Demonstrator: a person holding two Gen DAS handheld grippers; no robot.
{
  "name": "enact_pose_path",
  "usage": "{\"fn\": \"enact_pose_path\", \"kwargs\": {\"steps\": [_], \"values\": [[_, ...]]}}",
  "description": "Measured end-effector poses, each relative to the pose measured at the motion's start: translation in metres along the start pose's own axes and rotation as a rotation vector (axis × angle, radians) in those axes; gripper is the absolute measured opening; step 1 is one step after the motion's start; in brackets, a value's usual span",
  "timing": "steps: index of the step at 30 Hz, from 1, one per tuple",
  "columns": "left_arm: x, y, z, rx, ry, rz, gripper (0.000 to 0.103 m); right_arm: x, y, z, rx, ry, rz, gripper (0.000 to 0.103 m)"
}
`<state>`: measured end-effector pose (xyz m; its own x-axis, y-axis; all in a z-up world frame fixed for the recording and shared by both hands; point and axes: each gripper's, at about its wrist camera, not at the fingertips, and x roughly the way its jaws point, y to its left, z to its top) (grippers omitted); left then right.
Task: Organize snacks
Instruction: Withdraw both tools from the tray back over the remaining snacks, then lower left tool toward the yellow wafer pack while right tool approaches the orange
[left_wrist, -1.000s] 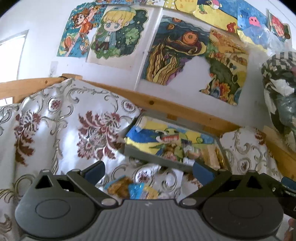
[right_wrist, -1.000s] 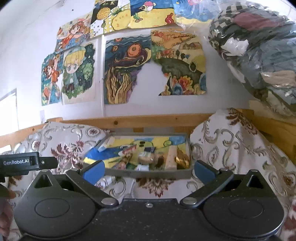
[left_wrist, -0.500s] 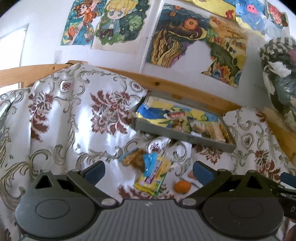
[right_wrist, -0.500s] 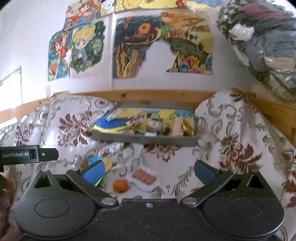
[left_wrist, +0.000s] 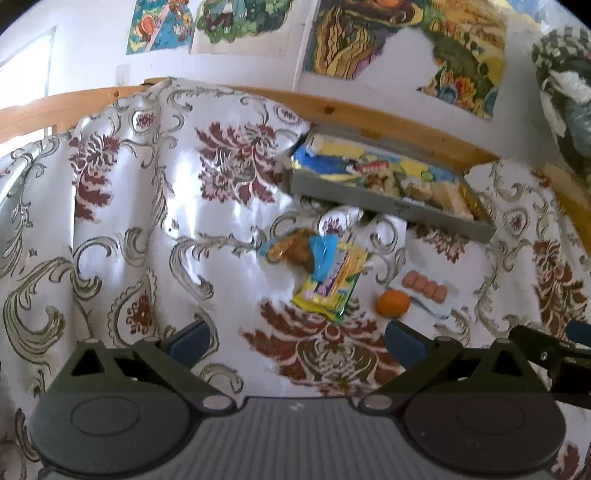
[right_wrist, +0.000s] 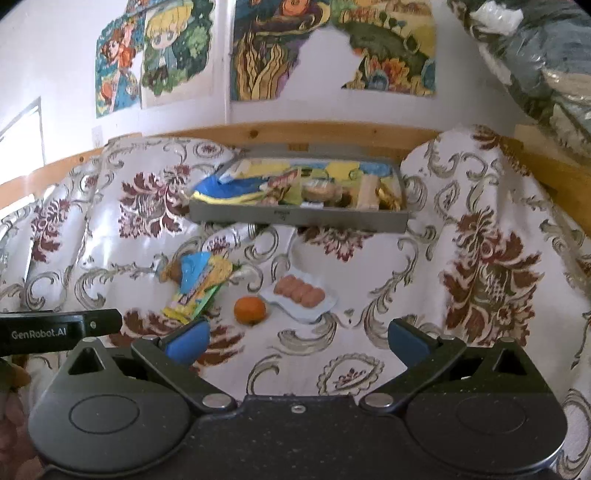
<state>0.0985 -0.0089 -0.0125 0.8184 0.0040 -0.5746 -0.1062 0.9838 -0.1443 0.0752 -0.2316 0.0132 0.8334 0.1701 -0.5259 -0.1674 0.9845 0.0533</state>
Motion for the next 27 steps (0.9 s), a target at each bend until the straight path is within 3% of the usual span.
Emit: {"fn": "enact_pose_path", "kwargs": {"steps": [7, 27], "values": [[0.006, 0.0, -0.004, 0.008, 0.032, 0.011, 0.103, 0.012, 0.004, -0.005, -0.01, 0.053, 0.006, 0.102], [0.029, 0.002, 0.012, 0.029, 0.034, 0.004, 0.103, 0.035, 0.009, -0.003, -0.037, 0.078, 0.014, 0.102]]}}
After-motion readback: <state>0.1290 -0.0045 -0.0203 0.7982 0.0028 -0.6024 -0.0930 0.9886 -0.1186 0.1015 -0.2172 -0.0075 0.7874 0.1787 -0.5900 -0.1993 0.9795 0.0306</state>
